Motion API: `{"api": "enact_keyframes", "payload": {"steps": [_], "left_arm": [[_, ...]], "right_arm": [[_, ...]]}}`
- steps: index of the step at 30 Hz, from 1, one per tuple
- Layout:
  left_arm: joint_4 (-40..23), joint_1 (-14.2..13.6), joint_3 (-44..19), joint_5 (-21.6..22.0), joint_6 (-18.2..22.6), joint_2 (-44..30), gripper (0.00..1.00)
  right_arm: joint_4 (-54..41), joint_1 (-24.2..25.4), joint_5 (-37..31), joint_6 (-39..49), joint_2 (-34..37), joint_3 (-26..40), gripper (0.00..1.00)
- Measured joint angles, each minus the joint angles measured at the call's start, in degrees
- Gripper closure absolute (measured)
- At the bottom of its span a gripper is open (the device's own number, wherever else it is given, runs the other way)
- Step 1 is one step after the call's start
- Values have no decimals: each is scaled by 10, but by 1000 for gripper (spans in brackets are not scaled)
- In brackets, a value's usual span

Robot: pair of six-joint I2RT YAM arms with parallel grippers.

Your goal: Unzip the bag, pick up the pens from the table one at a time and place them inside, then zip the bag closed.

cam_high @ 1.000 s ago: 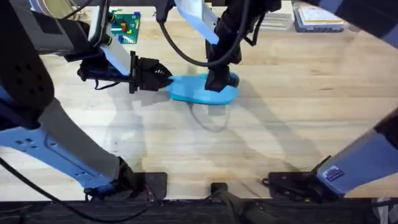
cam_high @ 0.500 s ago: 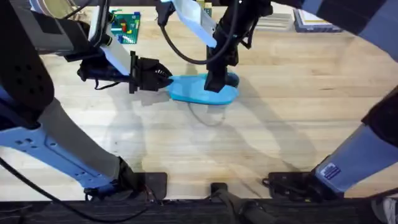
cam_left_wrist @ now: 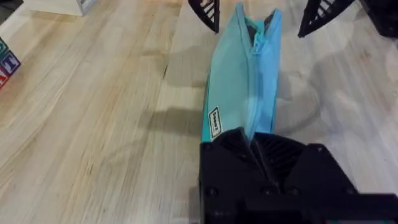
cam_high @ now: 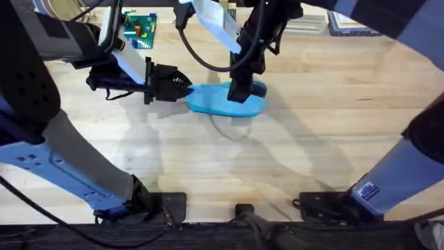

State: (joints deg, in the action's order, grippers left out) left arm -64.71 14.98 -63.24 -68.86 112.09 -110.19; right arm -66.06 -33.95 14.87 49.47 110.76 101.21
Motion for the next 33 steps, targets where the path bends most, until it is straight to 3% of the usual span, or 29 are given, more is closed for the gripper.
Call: {"api": "enact_keyframes", "payload": {"steps": [33], "left_arm": [[0,0,0,1,0,0,958]], "right_arm": [[11,0,0,-13,18,0,186]]}}
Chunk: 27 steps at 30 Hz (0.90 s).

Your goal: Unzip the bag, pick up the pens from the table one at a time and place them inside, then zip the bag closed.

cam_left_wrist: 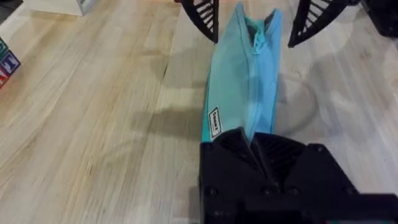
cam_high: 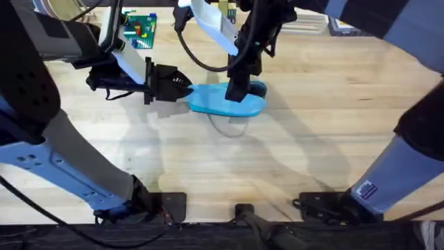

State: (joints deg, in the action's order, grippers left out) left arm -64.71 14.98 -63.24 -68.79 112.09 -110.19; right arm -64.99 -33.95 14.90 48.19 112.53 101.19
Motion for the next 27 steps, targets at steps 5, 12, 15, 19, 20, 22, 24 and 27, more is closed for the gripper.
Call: {"api": "enact_keyframes", "payload": {"steps": [5,12,15,19,20,22,24,27], "left_arm": [[0,0,0,0,0,0,958],[0,0,0,0,0,0,958],[0,0,0,0,0,0,958],[0,0,0,0,0,0,959],[0,0,0,0,0,0,959],[0,1,0,0,0,0,959],[0,1,0,0,0,0,959],[0,2,0,0,0,0,959]], "right_arm": [[1,0,0,0,0,0,256],[1,0,0,-2,0,0,443],[1,0,0,-2,0,0,506],[1,0,1,-2,0,0,799],[1,0,1,-2,0,0,836],[0,0,2,-2,0,0,905],[1,0,2,-2,0,0,959],[1,0,2,-2,0,0,968]]}}
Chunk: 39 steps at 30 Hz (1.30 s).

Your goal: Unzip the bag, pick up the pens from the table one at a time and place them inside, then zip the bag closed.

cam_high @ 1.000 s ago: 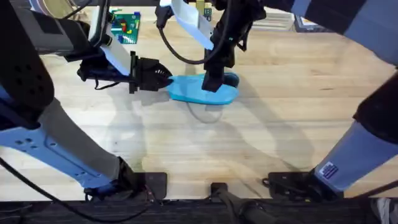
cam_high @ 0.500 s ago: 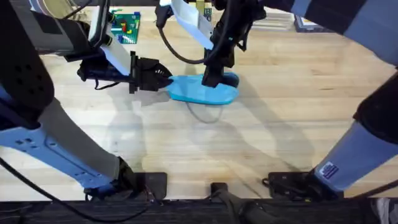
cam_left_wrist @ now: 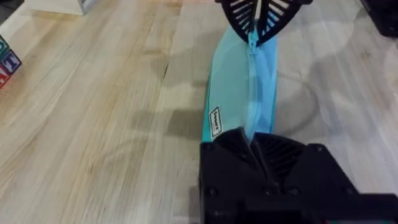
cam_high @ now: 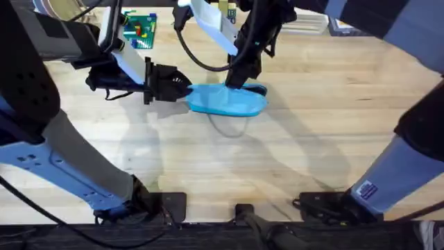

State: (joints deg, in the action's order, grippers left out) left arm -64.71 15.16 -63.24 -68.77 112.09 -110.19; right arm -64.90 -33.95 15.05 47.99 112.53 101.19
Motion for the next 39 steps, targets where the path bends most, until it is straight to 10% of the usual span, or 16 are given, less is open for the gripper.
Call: {"api": "enact_keyframes", "payload": {"steps": [27,39], "left_arm": [[-1,-1,0,-7,0,0,959],[0,-1,0,-4,0,0,958]], "right_arm": [[-94,-7,-54,-81,0,77,969],[-101,-4,-68,-256,25,83,969]]}}
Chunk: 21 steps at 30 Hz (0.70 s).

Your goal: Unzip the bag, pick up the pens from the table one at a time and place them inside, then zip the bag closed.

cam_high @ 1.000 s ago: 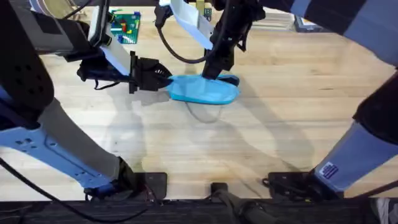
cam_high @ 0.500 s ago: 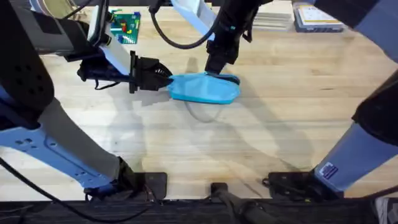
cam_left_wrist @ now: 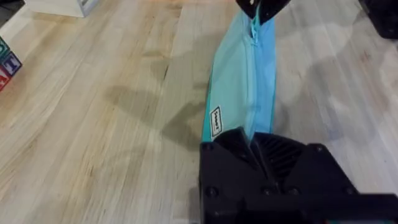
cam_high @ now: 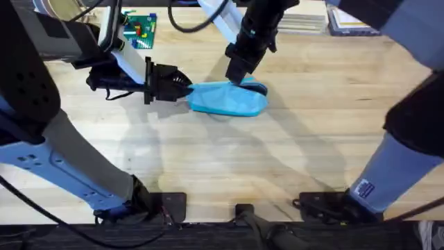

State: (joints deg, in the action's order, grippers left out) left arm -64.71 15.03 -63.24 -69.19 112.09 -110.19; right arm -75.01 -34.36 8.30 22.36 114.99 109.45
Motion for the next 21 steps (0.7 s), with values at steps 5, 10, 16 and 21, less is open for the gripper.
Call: {"api": "enact_keyframes", "payload": {"steps": [5,10,16,21], "left_arm": [[0,0,0,0,0,0,959],[0,0,0,0,0,0,959],[-7,0,0,0,0,0,959],[-9,0,0,1,0,0,959]], "right_arm": [[-21,1,-55,-154,11,0,969],[-37,3,-100,-298,11,1,969],[-39,4,-112,-421,11,1,969],[-58,7,-120,-477,11,1,969]]}}
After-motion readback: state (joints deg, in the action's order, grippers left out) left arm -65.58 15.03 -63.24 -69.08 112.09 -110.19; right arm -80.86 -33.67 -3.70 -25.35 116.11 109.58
